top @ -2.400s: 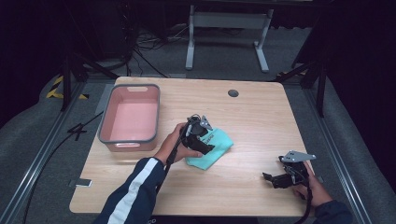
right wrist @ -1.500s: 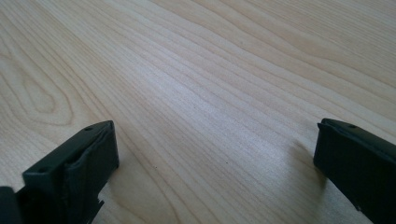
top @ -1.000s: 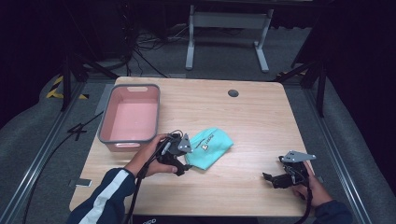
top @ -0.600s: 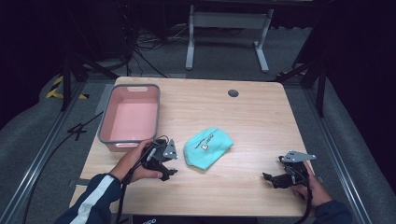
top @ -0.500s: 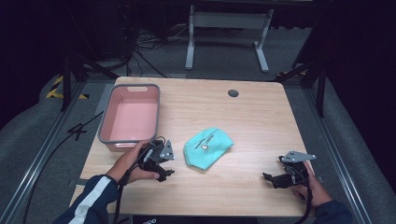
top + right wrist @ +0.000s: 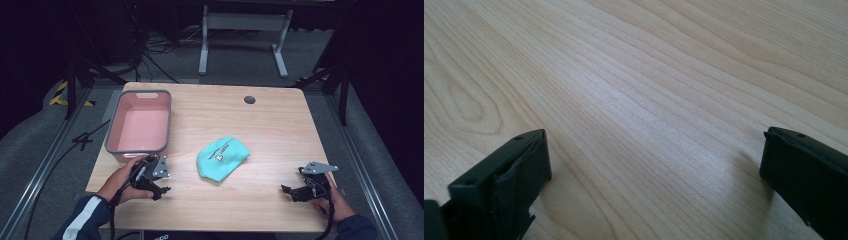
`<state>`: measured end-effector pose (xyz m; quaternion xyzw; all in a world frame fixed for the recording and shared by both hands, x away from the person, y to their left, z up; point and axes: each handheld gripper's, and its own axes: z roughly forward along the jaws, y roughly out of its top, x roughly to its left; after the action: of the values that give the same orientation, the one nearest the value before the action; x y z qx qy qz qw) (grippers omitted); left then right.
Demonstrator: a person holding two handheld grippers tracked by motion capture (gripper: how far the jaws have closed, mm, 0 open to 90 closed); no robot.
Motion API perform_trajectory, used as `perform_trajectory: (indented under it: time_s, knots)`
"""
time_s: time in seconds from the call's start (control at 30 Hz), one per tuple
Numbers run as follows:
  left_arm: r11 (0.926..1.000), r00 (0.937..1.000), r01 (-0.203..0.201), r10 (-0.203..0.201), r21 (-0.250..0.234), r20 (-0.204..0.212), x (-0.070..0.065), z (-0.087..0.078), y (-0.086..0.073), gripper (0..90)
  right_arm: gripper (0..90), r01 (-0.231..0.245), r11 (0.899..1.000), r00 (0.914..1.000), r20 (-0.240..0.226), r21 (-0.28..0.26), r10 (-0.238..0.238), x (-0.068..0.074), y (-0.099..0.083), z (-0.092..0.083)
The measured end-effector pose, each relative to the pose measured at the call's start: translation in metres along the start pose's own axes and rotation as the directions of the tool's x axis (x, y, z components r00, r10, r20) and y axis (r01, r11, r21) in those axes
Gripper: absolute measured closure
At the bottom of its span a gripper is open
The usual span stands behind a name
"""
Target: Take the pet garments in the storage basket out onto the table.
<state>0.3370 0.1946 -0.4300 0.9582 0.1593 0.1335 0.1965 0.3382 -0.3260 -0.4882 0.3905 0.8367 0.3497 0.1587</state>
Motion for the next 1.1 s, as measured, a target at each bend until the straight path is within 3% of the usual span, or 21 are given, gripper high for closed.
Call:
perform_trajectory:
  time_s: [0.3,0.53,0.77,0.83,0.97,1.1]
  knots:
    - [0.9994,0.9987,0.033,-0.033,0.003,-0.039,0.002,-0.003,-0.032,22.9,0.3,0.000,1.000,1.0000,0.000,0.000,0.000,0.000,0.000,0.000]
    - [0.9973,0.9966,0.071,-0.072,-0.014,-0.041,0.003,-0.004,-0.051,22.2,0.3,0.000,1.000,1.0000,0.000,0.000,0.000,0.000,0.000,0.000]
    - [0.9890,0.9895,0.139,-0.141,-0.050,-0.032,0.004,-0.007,-0.076,20.6,0.3,0.000,1.000,1.0000,0.000,0.000,0.000,0.000,0.000,0.000]
    - [0.9882,0.9891,0.142,-0.144,-0.059,-0.033,0.004,-0.008,-0.081,19.7,0.3,0.000,1.000,1.0000,0.000,0.000,0.000,0.000,0.000,0.000]
    - [0.9751,0.9788,0.200,-0.203,-0.095,-0.023,0.005,-0.008,-0.095,19.1,0.3,0.000,1.000,1.0000,0.000,0.000,0.000,0.000,0.000,0.000]
    - [0.9565,0.9657,0.257,-0.260,-0.139,-0.005,0.006,-0.010,-0.110,17.8,0.3,0.000,1.000,1.0000,0.000,0.000,0.000,0.000,0.000,0.000]
